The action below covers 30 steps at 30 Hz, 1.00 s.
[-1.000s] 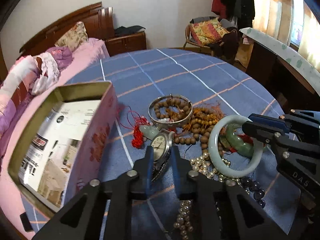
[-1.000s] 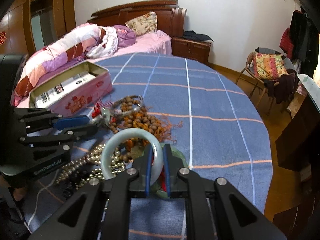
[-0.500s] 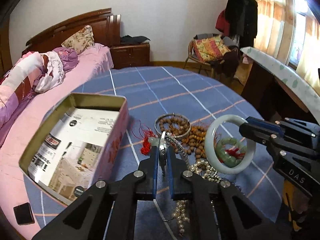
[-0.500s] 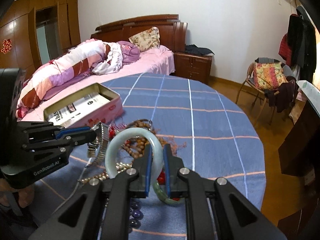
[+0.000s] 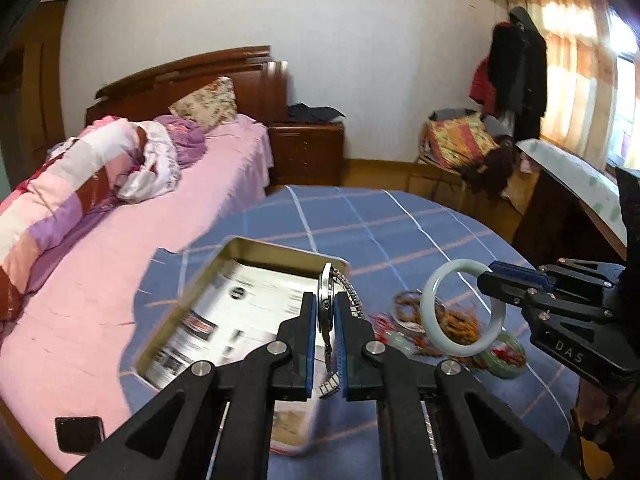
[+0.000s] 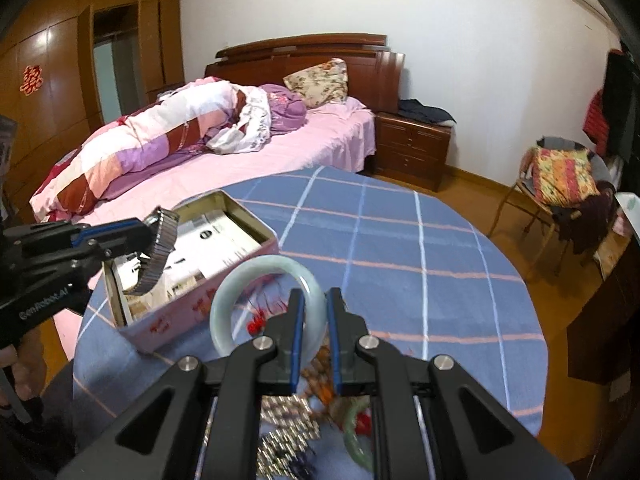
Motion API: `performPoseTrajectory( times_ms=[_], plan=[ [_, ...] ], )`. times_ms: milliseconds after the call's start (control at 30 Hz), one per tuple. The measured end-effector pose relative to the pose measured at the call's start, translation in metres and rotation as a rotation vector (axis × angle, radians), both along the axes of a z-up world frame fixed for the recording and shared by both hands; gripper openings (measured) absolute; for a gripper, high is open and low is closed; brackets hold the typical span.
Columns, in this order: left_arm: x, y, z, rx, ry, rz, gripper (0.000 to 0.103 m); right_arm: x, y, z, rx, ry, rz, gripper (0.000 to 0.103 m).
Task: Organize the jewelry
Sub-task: 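Carry the watch with the left gripper while the right gripper carries the white bangle into the tin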
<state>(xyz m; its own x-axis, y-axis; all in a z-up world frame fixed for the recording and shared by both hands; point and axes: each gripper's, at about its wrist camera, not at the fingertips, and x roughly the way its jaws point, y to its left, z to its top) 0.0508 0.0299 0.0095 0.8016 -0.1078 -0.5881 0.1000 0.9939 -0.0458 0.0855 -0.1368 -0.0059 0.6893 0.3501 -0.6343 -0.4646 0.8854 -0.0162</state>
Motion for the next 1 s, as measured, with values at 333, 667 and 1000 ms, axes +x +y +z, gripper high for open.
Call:
performPoseTrajectory(
  times_ms=[333,667,1000],
  plan=[
    [0.019,0.042,-0.005,0.022,0.003,0.1,0.007,0.023,0.04,0.001,-0.018,0.004,0.045,0.014],
    [0.035,0.064,-0.026,0.009,0.052,0.15,0.007,0.047,0.085,-0.013,-0.043,0.043,0.069,0.014],
    [0.046,0.071,-0.043,0.024,0.104,0.156,0.008,0.059,0.106,-0.034,-0.09,0.084,0.073,0.014]
  ],
)
